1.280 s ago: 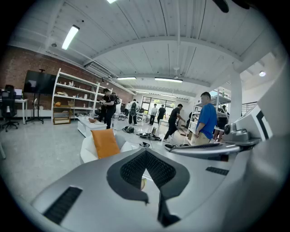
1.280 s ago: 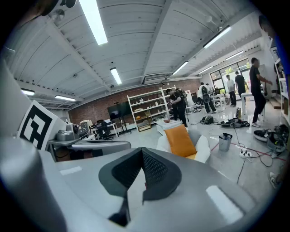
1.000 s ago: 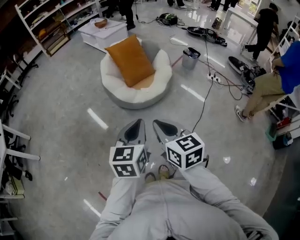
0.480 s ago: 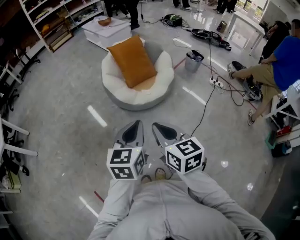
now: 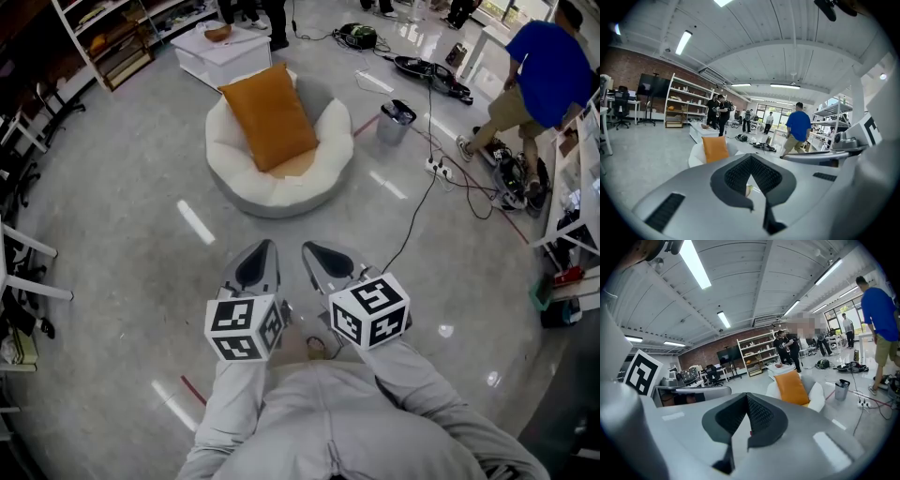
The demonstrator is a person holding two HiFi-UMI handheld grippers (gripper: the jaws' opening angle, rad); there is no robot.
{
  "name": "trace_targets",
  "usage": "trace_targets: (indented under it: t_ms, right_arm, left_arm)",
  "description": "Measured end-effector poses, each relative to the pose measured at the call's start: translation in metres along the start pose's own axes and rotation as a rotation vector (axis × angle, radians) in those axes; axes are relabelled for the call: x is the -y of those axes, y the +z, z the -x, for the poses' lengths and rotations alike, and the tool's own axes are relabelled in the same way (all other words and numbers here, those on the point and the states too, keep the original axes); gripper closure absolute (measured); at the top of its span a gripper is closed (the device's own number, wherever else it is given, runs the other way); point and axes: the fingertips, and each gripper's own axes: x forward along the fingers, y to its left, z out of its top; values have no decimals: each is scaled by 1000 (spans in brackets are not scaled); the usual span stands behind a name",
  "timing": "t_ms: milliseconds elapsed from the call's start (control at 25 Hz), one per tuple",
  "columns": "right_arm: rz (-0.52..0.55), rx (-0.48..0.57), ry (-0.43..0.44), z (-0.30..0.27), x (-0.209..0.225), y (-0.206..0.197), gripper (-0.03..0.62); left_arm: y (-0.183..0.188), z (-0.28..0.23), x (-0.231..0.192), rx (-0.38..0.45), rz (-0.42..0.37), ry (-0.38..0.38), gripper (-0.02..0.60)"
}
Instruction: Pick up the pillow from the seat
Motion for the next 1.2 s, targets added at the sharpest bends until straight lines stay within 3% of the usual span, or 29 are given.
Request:
trace_targets:
  t_ms: [400, 1200]
  right_arm:
    - [2, -5, 21, -62, 27, 22, 594]
    - [-16, 4, -69, -239, 101, 95, 594]
  left_arm:
    - [26, -60, -39, 6, -8, 0, 583]
    - [95, -207, -164, -42, -23, -49, 583]
